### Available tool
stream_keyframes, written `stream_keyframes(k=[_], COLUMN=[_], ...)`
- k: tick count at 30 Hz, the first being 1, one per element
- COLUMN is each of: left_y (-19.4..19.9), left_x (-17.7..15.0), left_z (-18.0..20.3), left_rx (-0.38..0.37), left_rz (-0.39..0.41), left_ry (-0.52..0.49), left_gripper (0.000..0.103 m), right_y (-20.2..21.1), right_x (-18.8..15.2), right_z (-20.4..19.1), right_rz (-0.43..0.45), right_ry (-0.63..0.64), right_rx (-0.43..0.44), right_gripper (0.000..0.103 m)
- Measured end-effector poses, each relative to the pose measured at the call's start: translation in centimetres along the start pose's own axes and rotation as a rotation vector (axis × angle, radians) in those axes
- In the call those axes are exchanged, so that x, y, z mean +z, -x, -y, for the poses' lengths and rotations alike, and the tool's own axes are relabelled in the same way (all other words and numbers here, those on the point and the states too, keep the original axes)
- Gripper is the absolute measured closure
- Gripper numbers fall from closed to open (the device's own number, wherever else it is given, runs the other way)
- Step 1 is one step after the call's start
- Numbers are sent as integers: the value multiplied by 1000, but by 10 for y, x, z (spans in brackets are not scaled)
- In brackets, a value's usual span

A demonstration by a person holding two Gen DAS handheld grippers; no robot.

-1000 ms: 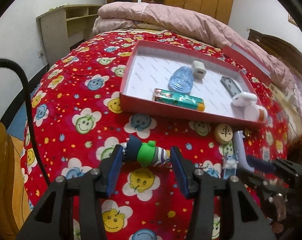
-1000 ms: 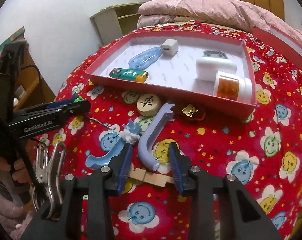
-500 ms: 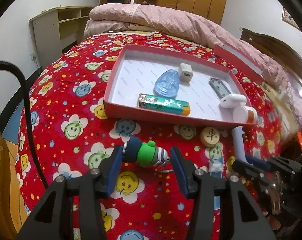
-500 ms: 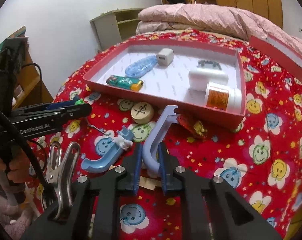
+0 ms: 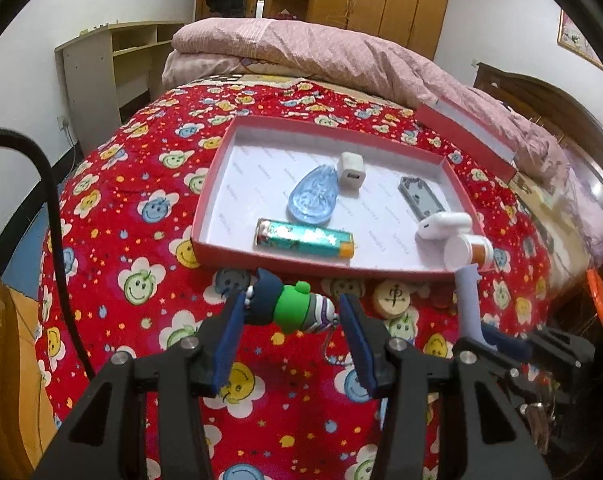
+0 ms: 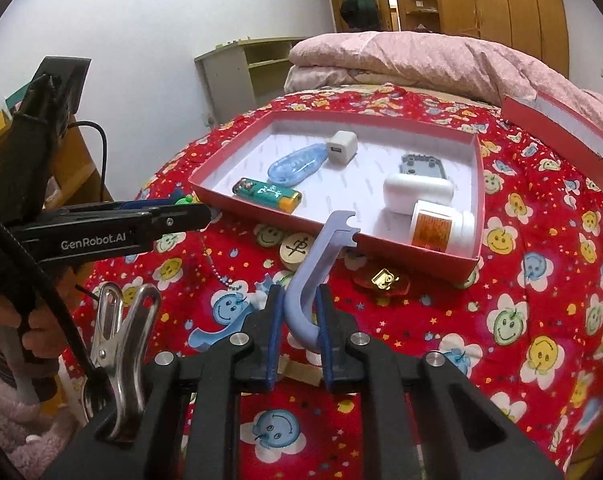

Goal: Organize rigid objects
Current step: 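Carry figurine in left tool while right tool carries grey hook into tray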

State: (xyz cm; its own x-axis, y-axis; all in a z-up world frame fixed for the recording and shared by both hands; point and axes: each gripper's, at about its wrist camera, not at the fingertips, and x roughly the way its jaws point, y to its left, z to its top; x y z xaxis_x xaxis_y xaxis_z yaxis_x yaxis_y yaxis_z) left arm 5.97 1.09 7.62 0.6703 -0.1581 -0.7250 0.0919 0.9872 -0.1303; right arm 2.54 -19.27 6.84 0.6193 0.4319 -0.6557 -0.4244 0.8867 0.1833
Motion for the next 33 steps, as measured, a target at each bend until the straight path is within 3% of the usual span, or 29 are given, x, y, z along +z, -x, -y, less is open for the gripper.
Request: stream_keyframes(k=[9, 21, 33], left_y=[16, 9, -45], left_x=[31, 79, 90], left_z=[5, 12, 21], left_rx=[-7, -7, 11], left_rz=[77, 112, 43], left_ry=[-10, -9, -12], left_gripper=[52, 52, 52], right_y=[8, 12, -16], right_x=[21, 63, 88], right_z=[6, 22, 50], right_rz=[50, 100, 96], right_ry=[5, 10, -27], right_rx=[-3, -23, -53], right_gripper=[86, 86, 86])
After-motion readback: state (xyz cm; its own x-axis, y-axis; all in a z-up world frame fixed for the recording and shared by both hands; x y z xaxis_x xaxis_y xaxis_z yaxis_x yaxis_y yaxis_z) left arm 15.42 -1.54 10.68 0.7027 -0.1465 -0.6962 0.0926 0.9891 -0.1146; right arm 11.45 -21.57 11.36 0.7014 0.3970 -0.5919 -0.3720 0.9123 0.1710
